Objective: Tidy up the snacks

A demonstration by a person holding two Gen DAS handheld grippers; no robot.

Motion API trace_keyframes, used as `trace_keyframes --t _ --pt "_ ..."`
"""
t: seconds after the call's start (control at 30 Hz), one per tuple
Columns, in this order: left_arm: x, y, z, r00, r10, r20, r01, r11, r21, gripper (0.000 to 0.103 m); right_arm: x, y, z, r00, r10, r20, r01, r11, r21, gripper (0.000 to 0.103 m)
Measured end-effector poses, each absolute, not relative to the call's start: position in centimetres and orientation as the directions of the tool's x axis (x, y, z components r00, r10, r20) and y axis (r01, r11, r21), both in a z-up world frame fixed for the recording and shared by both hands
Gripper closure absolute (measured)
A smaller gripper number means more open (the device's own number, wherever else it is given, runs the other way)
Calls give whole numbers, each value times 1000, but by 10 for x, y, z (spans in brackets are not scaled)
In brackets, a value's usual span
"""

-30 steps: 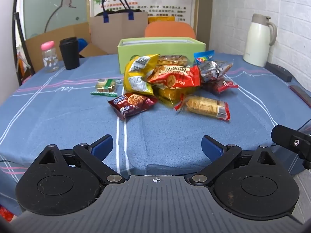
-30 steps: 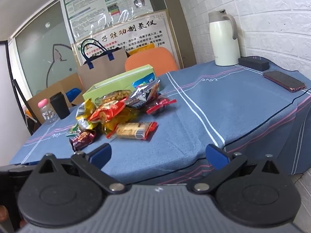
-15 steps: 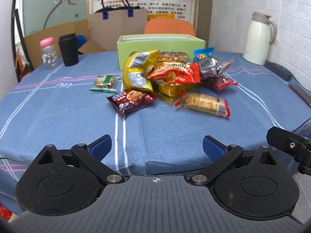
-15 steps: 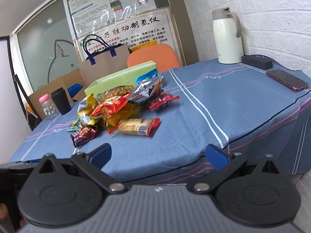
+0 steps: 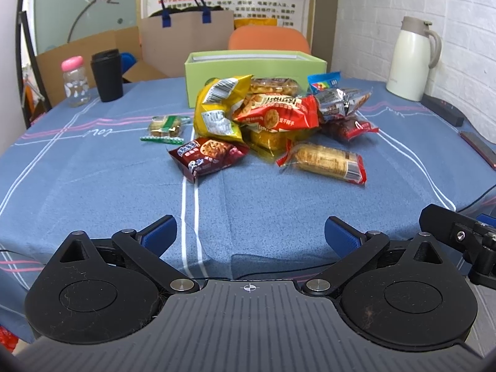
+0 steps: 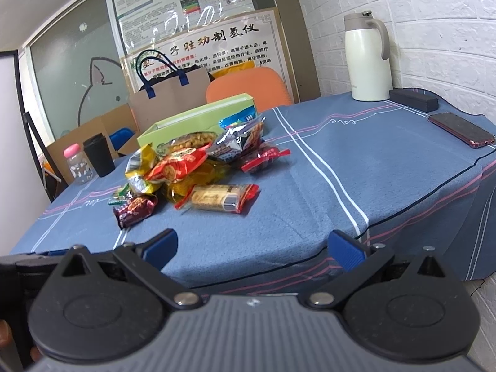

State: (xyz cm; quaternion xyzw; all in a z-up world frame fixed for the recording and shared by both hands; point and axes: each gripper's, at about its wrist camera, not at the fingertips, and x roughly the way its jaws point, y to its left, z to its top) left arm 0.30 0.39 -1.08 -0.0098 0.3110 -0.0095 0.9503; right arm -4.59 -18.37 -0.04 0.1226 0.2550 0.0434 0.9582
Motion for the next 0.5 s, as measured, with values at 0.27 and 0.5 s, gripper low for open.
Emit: trace_keyframes --t 0.27,0.5 --pt "4 4 -11 801 -28 -598 12 999 -32 11 -46 -180 -1 865 147 -481 -29 969 244 1" --pt "5 5 -12 795 -32 -606 12 999 -36 11 -45 -180 -1 863 147 -483 -30 970 240 1"
